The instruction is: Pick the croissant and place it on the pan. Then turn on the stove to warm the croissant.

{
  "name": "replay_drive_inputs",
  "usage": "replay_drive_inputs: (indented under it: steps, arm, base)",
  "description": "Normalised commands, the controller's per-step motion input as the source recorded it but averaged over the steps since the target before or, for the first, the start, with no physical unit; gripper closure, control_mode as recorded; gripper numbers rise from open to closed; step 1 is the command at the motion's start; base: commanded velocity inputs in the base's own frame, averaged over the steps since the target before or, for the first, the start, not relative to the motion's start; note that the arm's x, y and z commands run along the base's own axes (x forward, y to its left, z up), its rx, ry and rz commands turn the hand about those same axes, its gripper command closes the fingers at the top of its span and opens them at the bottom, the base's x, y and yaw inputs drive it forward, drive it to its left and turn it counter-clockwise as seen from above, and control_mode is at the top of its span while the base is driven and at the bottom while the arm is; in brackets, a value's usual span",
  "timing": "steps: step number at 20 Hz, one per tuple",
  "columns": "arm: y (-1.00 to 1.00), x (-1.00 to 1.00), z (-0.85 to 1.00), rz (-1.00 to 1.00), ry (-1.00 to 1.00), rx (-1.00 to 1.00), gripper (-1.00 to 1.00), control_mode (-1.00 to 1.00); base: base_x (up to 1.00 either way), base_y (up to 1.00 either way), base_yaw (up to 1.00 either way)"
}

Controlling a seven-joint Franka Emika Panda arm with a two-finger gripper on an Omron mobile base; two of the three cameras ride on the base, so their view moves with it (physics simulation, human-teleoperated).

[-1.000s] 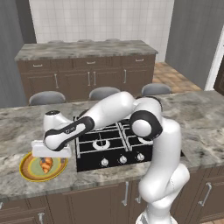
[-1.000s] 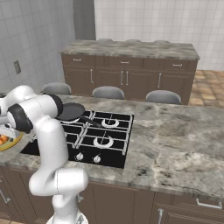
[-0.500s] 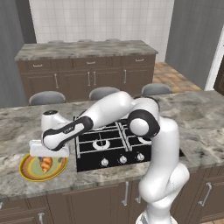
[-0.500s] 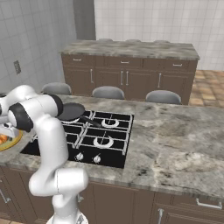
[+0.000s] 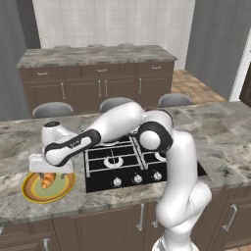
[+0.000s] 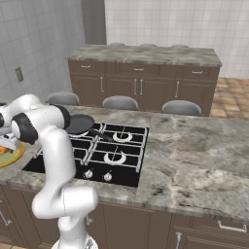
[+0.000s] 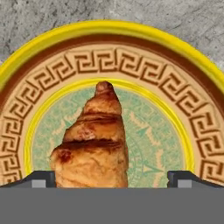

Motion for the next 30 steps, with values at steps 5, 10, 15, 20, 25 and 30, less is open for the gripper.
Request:
replay_drive_inputs:
  steps: [5,10,15,20,25,30]
  arm:
    - [0.25,0.0,-0.49,0.0,0.0,-0.07,-1.0,-1.0]
    - [0.32,0.0,-0.47,0.0,0.0,-0.09,1.0,-1.0]
    - [0.03,-0.03,0.5,0.0,-0.18,0.0,1.0,-1.0]
    - [-0.06,-0.29,1.0,0.0,-0.46,0.0,1.0,-1.0]
    - [-0.24,-0.25,0.64,0.04,-0.35,0.0,1.0,-1.0]
    - [-0.28,-0.14,0.48,0.02,-0.09,0.0,1.0,-1.0]
  base:
    - [0.0,0.0,0.0]
    - [0.0,0.0,0.0]
    - [0.0,0.0,0.0]
    - [0.0,0.0,0.0]
    - [0.0,0.0,0.0]
    - [0.0,0.0,0.0]
